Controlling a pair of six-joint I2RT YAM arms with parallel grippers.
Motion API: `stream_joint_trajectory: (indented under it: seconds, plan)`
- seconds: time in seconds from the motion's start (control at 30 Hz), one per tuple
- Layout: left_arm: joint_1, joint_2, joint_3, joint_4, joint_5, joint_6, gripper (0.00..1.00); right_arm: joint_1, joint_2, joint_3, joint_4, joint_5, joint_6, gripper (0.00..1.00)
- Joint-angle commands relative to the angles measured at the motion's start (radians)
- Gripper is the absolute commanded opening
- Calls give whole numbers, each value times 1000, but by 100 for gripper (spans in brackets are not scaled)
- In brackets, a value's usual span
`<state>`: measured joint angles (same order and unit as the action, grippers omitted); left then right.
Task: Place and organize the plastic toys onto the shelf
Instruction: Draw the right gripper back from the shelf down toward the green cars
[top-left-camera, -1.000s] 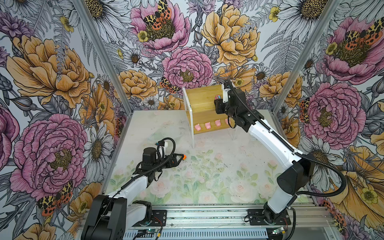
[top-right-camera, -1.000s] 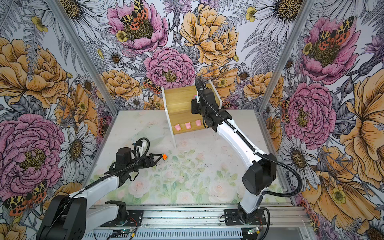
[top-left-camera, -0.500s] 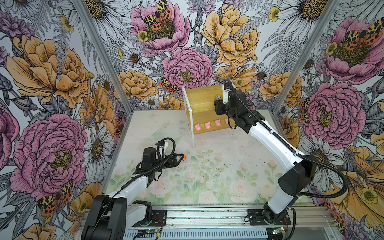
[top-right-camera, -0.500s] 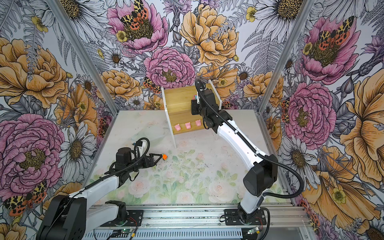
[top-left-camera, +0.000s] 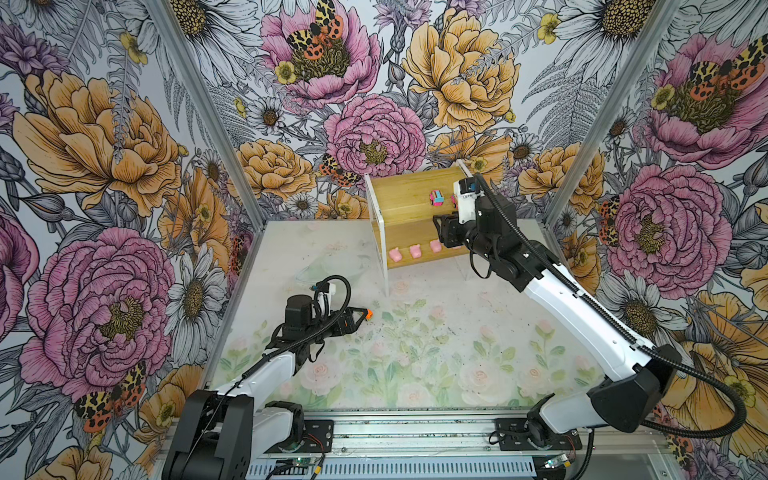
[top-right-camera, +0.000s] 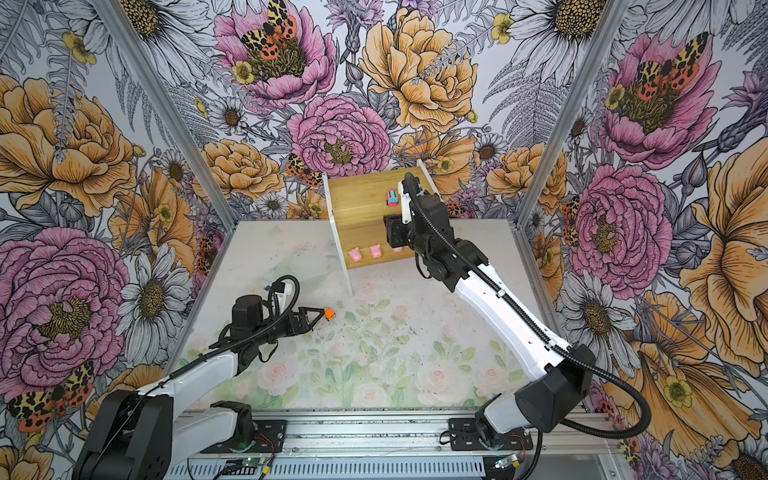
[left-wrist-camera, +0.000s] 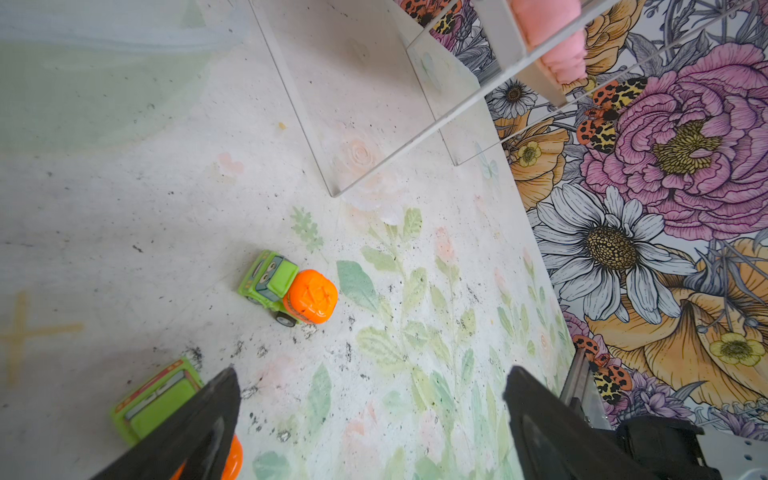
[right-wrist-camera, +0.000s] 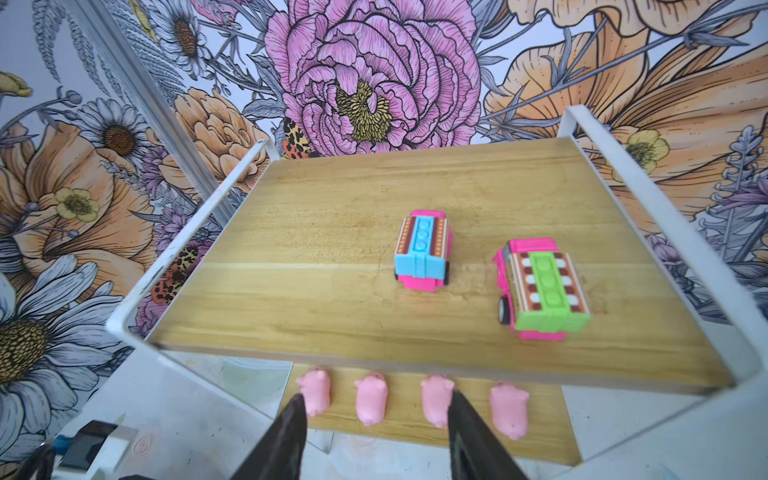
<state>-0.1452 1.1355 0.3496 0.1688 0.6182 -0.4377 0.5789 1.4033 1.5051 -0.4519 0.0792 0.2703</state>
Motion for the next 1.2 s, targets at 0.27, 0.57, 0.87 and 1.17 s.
stream_joint_trajectory:
  seconds: [0.27, 0.57, 0.87, 1.17]
  plan:
    - [12, 4, 6, 11, -12, 35, 99, 176, -287, -582, 151, -140, -117, 56]
    - [12, -5, 1, 18, -9, 32, 99, 262, -208, -960, 690, -169, 52, 55]
    - [13, 5, -4, 33, 8, 29, 99, 300, 67, -812, 721, -192, -6, 55]
    - [66, -44, -32, 28, -20, -1, 99, 310, 310, -626, 782, -241, -8, 53]
